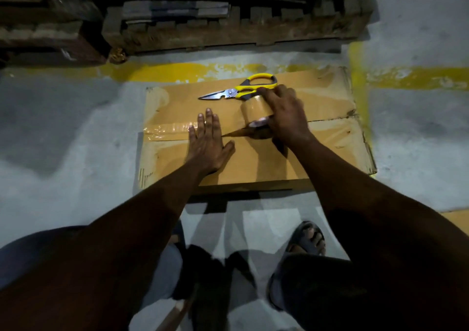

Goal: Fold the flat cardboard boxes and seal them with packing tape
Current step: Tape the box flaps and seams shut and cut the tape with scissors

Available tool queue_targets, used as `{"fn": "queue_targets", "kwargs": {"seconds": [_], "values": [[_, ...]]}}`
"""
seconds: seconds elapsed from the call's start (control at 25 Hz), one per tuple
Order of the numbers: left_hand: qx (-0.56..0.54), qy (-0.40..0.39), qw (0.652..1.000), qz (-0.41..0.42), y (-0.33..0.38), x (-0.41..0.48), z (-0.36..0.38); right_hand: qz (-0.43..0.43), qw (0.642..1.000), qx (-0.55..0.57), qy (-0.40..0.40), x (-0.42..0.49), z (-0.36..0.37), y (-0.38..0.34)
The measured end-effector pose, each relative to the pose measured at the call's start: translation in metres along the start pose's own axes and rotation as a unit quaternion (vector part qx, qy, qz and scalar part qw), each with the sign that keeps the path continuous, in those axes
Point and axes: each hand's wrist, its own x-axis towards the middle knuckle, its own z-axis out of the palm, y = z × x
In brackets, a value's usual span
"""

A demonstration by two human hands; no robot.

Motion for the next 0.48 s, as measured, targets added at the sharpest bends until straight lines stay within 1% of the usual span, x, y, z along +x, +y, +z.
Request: {"fn": "queue_targets", "kwargs": {"seconds": [0.08, 0.12, 0.16, 0.24, 0.32, 0.36, 0.48], "values": [[0.007, 0.007, 1.000, -0.007, 0.001, -0.001, 0.000, -0.005, 0.996, -0.083, 0.028, -0.015, -0.016, 0.022], [0.010, 0.009, 1.000, -0.003, 0.007, 0.000, 0.000, 0.004, 0.995, -0.100, 0.029, -0.020, -0.021, 0.030], [0.010, 0.009, 1.000, 0.006, 0.017, 0.001, -0.001, 0.022, 0.995, -0.092, 0.030, -0.023, -0.024, 0.037], [0.018, 0.010, 0.999, 0.036, 0.039, 0.003, 0.000, 0.063, 0.997, -0.014, 0.047, -0.022, -0.024, 0.042], [0.027, 0.014, 0.998, 0.053, 0.054, 0.003, 0.002, 0.083, 0.991, 0.078, 0.062, -0.019, -0.023, 0.041], [0.028, 0.017, 0.998, 0.054, 0.057, 0.003, 0.003, 0.082, 0.990, 0.101, 0.058, -0.018, -0.021, 0.040], [0.026, 0.020, 0.997, 0.072, 0.060, 0.006, 0.005, 0.065, 0.991, 0.114, 0.017, -0.019, -0.014, 0.033]]}}
